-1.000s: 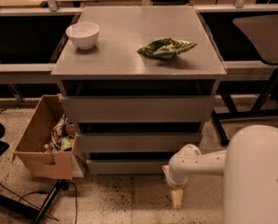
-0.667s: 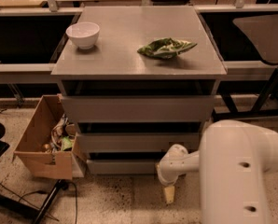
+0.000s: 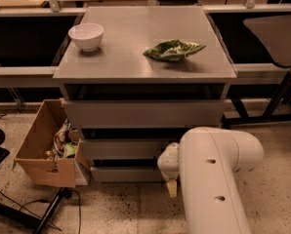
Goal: Open bottom drawer
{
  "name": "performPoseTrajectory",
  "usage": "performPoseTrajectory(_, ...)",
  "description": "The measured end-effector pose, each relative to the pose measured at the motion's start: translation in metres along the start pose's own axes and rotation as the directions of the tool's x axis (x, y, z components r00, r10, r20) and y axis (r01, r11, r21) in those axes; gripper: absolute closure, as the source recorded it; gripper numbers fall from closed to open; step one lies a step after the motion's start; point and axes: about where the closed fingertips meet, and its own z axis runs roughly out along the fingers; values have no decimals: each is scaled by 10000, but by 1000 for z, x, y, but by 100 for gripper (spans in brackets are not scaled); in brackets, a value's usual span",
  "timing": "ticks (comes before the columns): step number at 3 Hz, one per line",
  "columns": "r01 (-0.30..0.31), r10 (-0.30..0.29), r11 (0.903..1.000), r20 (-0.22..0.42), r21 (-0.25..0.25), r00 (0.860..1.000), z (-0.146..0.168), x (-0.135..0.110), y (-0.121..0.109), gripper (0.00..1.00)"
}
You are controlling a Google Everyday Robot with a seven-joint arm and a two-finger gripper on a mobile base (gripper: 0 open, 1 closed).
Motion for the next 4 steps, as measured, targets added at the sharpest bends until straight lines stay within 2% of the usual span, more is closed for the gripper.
performPoseTrajectory(1, -437, 431, 9990, -435, -130, 9981, 12, 10, -21, 0)
performPoseTrajectory(2, -692, 671, 9971, -629, -318, 9958, 20, 16, -22, 15)
performPoseTrajectory(3, -1480, 1373, 9820, -951, -1174, 9860, 47, 35, 3, 39)
performPoseTrajectory(4, -2026, 1871, 9655, -1052, -1636, 9767, 58, 42, 21, 62)
